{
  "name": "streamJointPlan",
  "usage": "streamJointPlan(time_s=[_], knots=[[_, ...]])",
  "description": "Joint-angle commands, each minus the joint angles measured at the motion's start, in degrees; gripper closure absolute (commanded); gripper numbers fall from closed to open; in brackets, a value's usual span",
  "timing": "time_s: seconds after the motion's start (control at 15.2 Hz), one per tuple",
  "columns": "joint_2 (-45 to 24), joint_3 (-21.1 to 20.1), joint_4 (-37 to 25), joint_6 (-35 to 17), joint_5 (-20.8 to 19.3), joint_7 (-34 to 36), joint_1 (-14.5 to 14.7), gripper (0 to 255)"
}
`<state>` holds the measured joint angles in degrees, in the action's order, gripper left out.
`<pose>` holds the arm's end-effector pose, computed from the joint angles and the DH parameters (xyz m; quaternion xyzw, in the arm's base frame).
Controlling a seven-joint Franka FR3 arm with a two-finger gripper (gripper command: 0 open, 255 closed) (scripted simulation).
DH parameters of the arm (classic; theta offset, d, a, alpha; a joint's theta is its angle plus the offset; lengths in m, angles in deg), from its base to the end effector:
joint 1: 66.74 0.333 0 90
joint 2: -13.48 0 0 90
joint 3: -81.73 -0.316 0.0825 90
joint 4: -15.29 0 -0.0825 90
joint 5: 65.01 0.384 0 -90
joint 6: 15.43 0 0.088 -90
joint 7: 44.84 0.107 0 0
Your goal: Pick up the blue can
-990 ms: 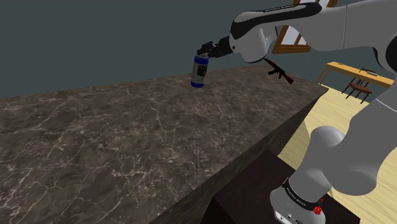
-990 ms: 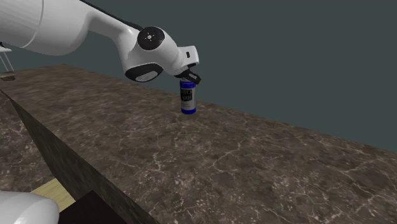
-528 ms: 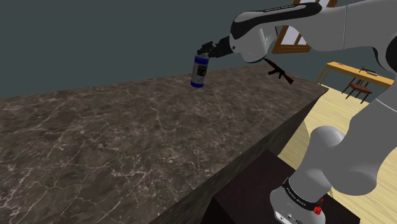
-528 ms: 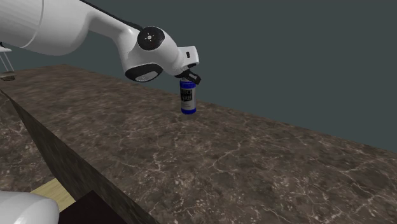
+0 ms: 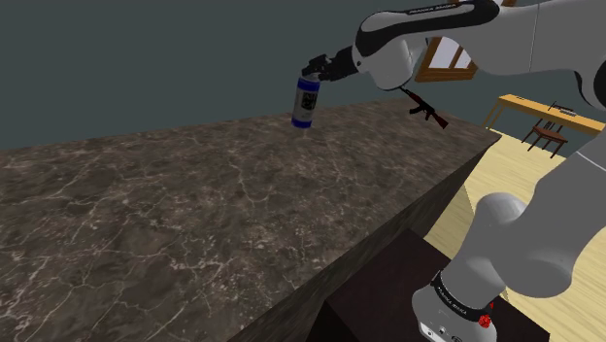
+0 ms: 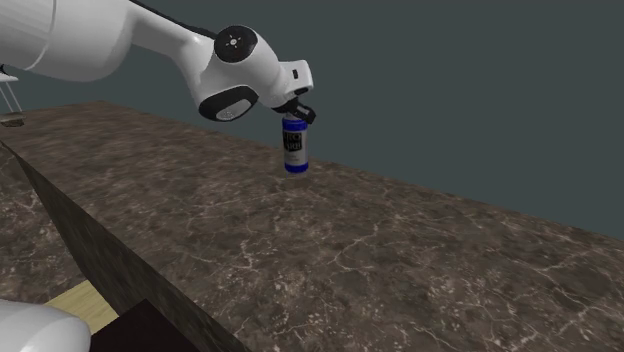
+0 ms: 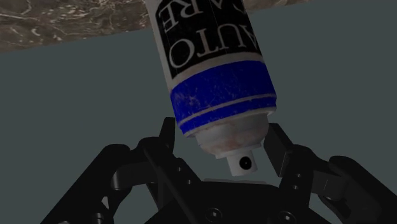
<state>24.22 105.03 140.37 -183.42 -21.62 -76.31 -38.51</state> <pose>0.5439 -0.0102 0.5554 -0.8773 0.0295 -0.4506 0.1624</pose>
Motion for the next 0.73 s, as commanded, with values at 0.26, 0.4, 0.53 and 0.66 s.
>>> streamJointPlan(time_s=[0.26,0.4,0.53,0.66], knots=[[1.3,-2.6,-2.3,3.4,-7.6,7.4,-3.6,255],[1.6,-3.2,-3.2,4.6,-9.5,9.3,-4.5,255],[1.9,-3.9,-4.3,5.9,-11.2,11.1,-5.4,255],[1.9,-3.9,-4.3,5.9,-11.4,11.2,-5.4,255]])
